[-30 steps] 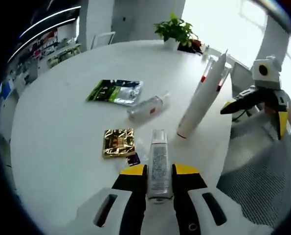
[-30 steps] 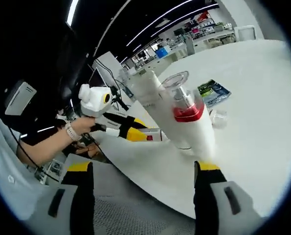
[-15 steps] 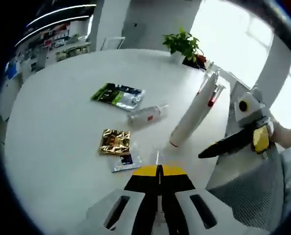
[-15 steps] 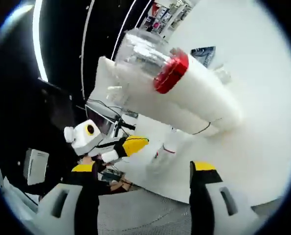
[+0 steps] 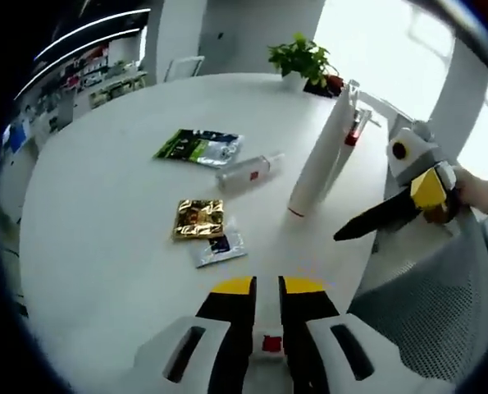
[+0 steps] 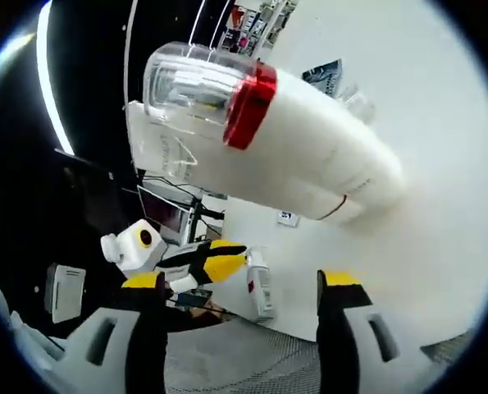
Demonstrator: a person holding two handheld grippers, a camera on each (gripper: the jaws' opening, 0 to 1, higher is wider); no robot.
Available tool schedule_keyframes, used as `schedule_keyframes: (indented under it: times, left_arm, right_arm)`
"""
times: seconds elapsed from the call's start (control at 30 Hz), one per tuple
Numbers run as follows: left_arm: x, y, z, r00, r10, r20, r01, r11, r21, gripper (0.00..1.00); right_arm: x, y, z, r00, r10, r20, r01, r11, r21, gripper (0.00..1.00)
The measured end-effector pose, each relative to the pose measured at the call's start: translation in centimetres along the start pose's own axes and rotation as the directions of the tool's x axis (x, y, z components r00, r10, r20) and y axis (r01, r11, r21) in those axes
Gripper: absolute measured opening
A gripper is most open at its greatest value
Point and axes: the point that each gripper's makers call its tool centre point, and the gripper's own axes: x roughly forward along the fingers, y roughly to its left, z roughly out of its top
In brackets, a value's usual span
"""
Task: Arrange the skincare products in the storage area until every visible bottle or jar stands upright without overlapping.
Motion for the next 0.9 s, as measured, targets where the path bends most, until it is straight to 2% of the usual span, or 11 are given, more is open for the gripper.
schedule_keyframes:
  times: [0.1, 0.13, 0.27, 0.37, 0.5, 0.6, 0.73, 0.8, 0.9]
  left_arm:
    - [-0.9, 0.2, -0.6, 0.999, 0.05, -0.017, -0.049, 0.998, 0.024, 0.23]
    - [-1.4, 0.4, -1.2, 0.996, 0.073, -0.043, -0.073, 0.997, 0.004, 0.25]
    - [-3.0, 0.9, -3.2, 0.984, 0.135, -0.119, -0.143, 0.988, -0.055, 0.26]
    - [-3.9, 0.8, -3.8, 0.984, 0.142, -0.111, -0.151, 0.986, -0.076, 0.28]
    - [-4.6, 0.4, -5.5, 0.978, 0.131, -0.165, -0.152, 0.981, -0.119, 0.25]
    - [-4.3, -0.8, -6.9, 0.974, 0.063, -0.217, -0.102, 0.979, -0.175, 0.22]
    - [-3.2, -0.8, -7.8, 0.974, 0.044, -0.223, -0.094, 0.972, -0.217, 0.25]
    - [-2.9, -1.3, -8.3, 0.97, 0.005, -0.242, -0.069, 0.964, -0.255, 0.28]
    - [-2.2, -0.8, -8.8, 0.97, 0.016, -0.244, -0.083, 0.96, -0.268, 0.31]
  right_arm:
    - [-0.4, 0.5, 0.2, 1.0, -0.001, 0.001, 0.002, 0.999, -0.033, 0.78]
    - [-0.5, 0.6, 0.3, 1.0, 0.0, 0.003, 0.001, 0.999, -0.045, 0.78]
    - [-1.0, 0.7, 0.5, 1.0, -0.004, 0.006, 0.005, 0.997, -0.082, 0.78]
    - [-1.4, 0.8, 0.6, 1.0, -0.003, -0.002, 0.003, 0.994, -0.112, 0.78]
    - [-1.8, 0.8, 1.0, 1.0, -0.006, 0.001, 0.006, 0.99, -0.14, 0.78]
    - [-1.9, 0.7, 1.4, 1.0, -0.002, 0.013, 0.004, 0.99, -0.138, 0.78]
    - [-2.0, 0.7, 1.9, 1.0, 0.005, 0.025, -0.001, 0.99, -0.138, 0.77]
    - [-2.1, 0.8, 2.1, 1.0, 0.007, 0.029, -0.003, 0.99, -0.14, 0.77]
    - [-2.4, 0.7, 2.3, 0.999, 0.009, 0.037, -0.004, 0.99, -0.142, 0.77]
